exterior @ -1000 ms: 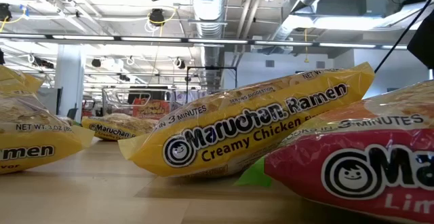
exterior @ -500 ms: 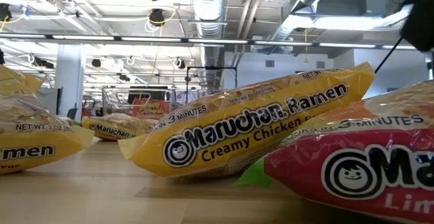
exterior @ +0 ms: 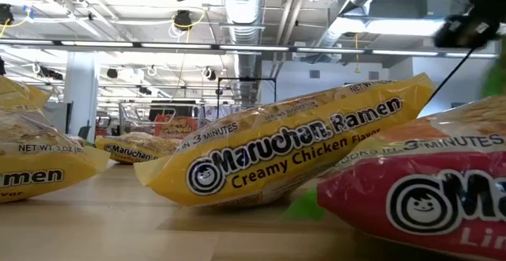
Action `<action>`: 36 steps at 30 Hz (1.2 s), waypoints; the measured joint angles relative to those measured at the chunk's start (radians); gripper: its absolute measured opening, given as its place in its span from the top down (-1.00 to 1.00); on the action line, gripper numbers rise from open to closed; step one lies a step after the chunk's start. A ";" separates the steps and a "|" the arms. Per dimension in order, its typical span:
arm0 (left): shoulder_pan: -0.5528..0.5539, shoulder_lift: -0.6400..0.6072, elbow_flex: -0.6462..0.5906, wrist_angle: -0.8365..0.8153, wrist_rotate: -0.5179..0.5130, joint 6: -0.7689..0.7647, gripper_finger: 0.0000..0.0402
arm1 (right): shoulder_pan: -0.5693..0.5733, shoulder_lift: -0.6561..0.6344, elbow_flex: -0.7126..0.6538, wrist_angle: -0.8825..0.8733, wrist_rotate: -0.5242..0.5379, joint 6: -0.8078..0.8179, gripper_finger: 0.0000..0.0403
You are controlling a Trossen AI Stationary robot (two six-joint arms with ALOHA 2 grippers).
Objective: Sort Maruchan noodles
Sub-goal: Put the green noodle pack into the right transparent bin
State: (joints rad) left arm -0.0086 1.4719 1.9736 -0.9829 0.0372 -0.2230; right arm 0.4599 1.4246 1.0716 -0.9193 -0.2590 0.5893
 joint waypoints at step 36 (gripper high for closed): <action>0.008 0.000 0.000 -0.026 -0.221 -0.069 0.64 | -0.898 0.004 0.501 -0.288 0.396 -1.066 0.98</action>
State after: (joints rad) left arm -0.0008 1.4719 1.9736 -1.0090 -0.1840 -0.2918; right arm -0.4385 1.4284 1.5723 -1.2068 0.1371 -0.4770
